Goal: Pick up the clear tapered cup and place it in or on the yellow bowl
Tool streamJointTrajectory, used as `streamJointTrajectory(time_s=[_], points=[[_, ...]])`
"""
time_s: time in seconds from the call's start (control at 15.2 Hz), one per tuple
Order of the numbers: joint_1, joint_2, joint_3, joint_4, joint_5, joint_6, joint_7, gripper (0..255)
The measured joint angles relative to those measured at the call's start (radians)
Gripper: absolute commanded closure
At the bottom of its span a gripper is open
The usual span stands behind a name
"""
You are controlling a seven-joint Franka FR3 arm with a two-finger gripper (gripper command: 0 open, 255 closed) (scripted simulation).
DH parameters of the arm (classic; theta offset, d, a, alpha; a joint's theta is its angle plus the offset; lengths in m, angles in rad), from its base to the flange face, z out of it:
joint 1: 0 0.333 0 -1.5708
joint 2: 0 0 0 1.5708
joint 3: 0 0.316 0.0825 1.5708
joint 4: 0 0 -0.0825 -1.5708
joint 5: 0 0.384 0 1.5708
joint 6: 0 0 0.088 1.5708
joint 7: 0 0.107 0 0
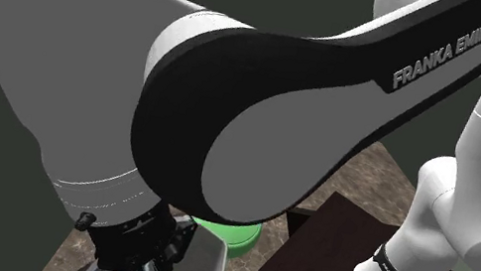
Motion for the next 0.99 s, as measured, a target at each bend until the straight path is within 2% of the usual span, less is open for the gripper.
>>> streamJointTrajectory(time_s=[0.59, 0.99], points=[[0.006, 0.047, -0.009, -0.066, -0.026, 0.107, 0.008, 255], [0.007, 0.049, -0.009, -0.078, -0.027, 0.122, 0.010, 255]])
